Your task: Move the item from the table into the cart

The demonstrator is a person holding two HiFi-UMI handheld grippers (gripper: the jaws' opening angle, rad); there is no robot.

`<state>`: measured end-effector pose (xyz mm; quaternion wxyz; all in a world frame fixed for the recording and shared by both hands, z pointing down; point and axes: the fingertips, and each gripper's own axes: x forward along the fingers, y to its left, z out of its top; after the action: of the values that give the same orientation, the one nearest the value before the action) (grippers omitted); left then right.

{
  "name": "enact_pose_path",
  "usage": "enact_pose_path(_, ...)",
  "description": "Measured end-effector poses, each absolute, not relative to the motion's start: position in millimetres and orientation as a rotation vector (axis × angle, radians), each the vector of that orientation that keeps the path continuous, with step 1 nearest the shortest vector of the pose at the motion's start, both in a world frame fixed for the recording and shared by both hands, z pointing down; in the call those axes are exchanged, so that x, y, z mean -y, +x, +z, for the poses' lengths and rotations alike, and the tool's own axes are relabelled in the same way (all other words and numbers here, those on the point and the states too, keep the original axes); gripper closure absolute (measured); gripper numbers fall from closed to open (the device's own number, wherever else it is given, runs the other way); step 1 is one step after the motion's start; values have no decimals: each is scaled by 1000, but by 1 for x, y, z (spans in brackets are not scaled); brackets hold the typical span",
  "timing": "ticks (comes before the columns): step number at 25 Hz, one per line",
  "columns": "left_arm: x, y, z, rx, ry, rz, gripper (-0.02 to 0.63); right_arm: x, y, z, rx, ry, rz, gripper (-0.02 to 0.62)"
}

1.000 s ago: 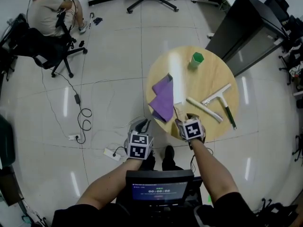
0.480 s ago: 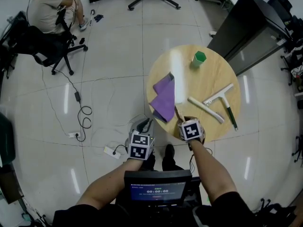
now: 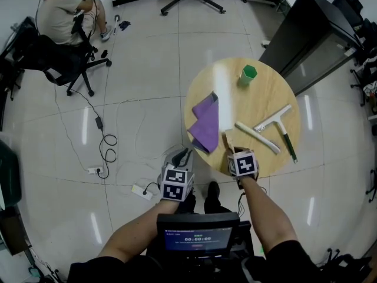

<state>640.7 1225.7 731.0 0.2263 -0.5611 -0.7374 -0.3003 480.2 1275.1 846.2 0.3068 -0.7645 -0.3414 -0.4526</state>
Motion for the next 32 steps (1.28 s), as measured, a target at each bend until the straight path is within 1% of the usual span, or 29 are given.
enact_pose_path(4, -1228, 634, 705, 2090, -1548, -750, 541, -1272, 481, 808, 933, -2096, -1087, 554)
enact_pose_path(9, -1237, 624, 657, 2218, -1520, -680, 546, -1269, 468, 732, 1057, -2180, -900, 554)
enact_pose_path(11, -1241, 621, 631, 2281, -1493, -615, 557, -1266, 462, 695, 1132, -2211, -801, 554)
enact_pose_path(13, -1240, 614, 604, 2347, -1457, -531, 581, -1260, 452, 654, 1206, -2248, -709, 554)
enact_pose_path(18, -1239, 570, 559, 2518, -1333, -392, 604, -1246, 406, 566, 1413, -2304, -488, 552)
enact_pose_path(21, -1232, 523, 535, 2644, -1224, -309, 604, -1225, 369, 522, 1529, -2314, -348, 554)
enact_pose_path(26, -1186, 419, 475, 2833, -989, -215, 604, -1154, 291, 449, 1717, -2323, -220, 554)
enact_pose_path(29, -1138, 346, 440, 2919, -818, -158, 604, -1099, 231, 414, 1831, -2300, -135, 554)
enact_pose_path(32, -1091, 260, 419, 2972, -611, -109, 604, -1040, 156, 387, 1989, -2242, -77, 554)
